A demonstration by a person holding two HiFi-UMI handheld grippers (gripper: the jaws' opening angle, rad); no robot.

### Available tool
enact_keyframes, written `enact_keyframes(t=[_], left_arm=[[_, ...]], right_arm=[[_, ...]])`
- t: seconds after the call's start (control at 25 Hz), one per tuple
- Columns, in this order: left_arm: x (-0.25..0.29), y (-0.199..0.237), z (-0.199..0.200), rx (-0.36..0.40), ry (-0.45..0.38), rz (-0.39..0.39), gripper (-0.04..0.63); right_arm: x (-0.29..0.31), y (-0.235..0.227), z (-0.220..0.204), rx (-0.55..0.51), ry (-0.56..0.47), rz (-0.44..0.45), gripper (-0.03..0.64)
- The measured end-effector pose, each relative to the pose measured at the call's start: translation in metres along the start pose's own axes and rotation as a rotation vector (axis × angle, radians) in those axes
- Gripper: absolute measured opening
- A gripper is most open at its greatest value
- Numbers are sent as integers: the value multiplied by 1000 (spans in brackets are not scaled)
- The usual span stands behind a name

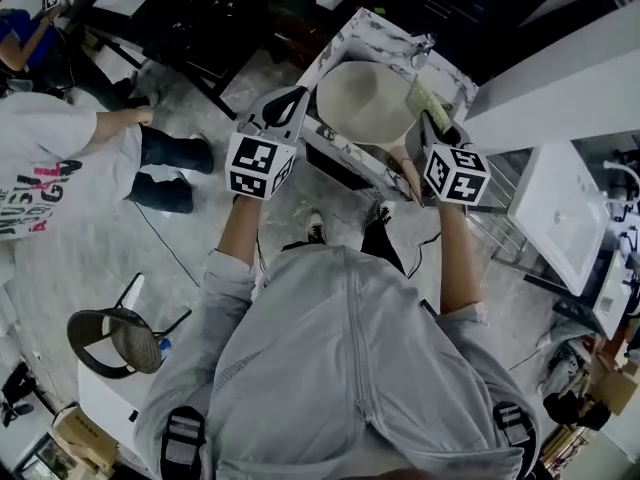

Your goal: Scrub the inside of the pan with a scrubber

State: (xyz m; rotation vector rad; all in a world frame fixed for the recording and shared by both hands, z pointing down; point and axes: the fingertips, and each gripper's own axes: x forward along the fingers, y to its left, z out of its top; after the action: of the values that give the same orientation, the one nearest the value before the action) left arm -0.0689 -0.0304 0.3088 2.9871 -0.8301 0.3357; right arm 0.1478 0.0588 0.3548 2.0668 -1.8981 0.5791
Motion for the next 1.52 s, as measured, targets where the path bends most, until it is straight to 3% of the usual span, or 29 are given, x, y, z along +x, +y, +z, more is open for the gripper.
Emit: enact_keyframes(t=[0.68,0.96,1.12,1.52], left_arm=[[78,-24,-18,-65,94,227,23],[98,-30,-31,-115,125,305,23],[107,-19,-43,-120,155,285,23],[114,43,-69,-140,188,258,23]], right_arm=[[100,-48,-21,-140,124,277,86],[144,-42,-35,-223,182,381,86],[172,-32,-45,-216,223,378,86],[246,-18,-74,-190,312,236,86]])
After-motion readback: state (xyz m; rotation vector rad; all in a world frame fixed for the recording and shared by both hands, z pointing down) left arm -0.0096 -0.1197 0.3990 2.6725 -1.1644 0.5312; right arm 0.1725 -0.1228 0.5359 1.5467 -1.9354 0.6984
